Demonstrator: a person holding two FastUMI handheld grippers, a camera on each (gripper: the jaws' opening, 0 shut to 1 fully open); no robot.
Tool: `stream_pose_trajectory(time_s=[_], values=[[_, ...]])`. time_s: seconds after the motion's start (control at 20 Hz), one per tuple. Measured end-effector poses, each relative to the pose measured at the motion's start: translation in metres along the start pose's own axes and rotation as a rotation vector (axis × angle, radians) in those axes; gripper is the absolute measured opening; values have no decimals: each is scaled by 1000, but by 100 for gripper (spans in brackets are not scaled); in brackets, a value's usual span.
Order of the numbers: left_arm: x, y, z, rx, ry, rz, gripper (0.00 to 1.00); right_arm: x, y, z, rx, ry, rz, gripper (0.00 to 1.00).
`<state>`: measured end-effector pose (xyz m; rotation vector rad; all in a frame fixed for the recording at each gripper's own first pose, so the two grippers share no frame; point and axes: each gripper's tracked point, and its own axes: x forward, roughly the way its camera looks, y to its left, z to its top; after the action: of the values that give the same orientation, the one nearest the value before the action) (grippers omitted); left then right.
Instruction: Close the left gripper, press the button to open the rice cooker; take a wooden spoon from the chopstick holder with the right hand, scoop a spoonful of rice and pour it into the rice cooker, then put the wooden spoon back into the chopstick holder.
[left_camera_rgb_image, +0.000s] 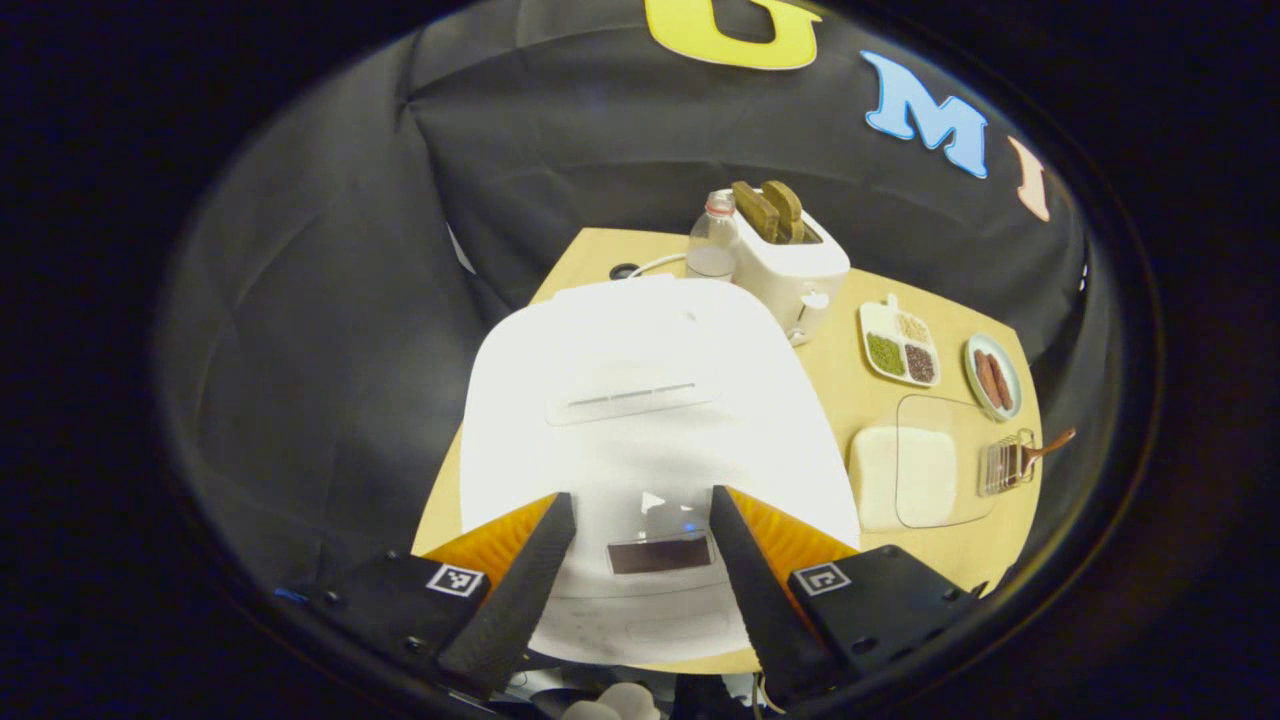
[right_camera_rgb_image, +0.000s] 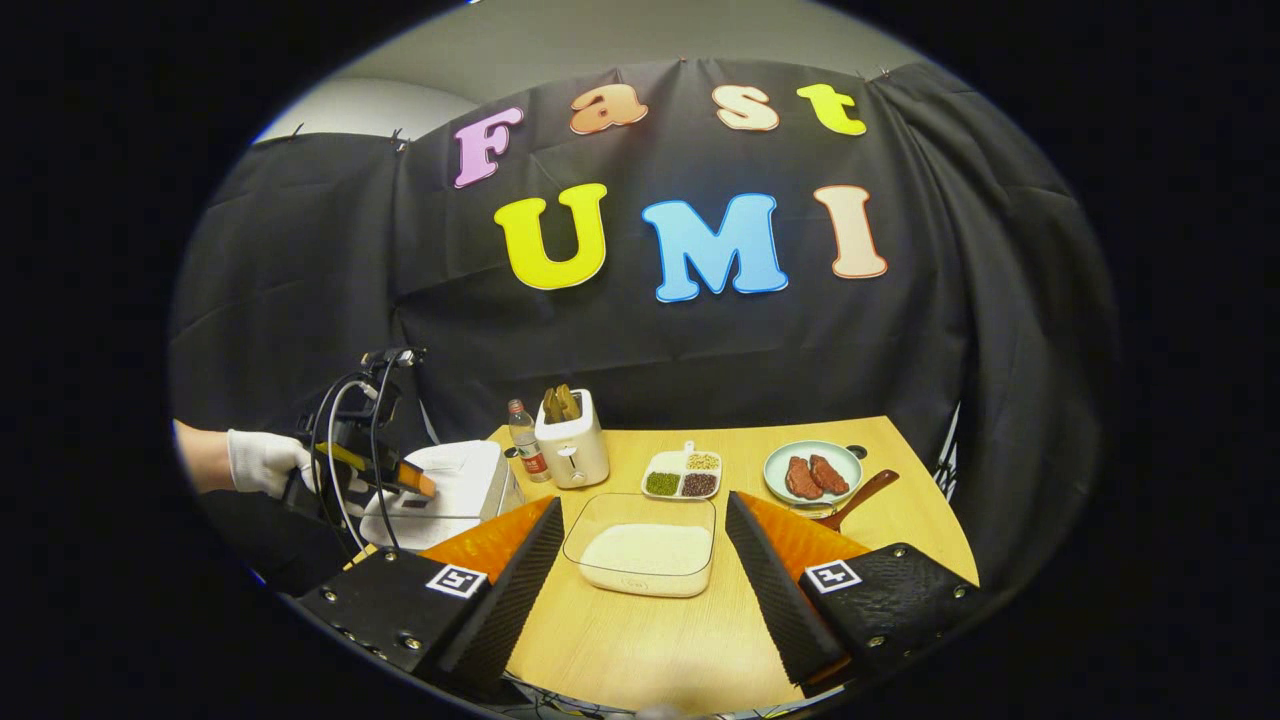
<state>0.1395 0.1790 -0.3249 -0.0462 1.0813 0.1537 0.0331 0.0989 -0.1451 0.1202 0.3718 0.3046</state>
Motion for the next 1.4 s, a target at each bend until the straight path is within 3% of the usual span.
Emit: stream_pose_trajectory(time_s=[0.3, 0.75, 0.85, 0.9, 1.15, 1.4], values=[[5, -1, -2, -38, -2, -43, 96, 8, -1, 2, -6, 3, 10, 100], [2, -1, 2, -25, -20, -41, 99, 14, 0, 5, 4, -1, 17, 100], [3, -2, 5, -21, -36, -40, 95, 13, 0, 7, 0, -5, 14, 100], [2, -1, 7, -13, -59, -37, 100, 13, -2, 7, -1, -8, 10, 100], [-10, 7, 40, 83, -234, 59, 98, 9, -6, 14, -6, -30, -9, 100], [-82, 9, 87, 0, -480, 92, 100, 1, -9, 29, -27, -73, -28, 100]])
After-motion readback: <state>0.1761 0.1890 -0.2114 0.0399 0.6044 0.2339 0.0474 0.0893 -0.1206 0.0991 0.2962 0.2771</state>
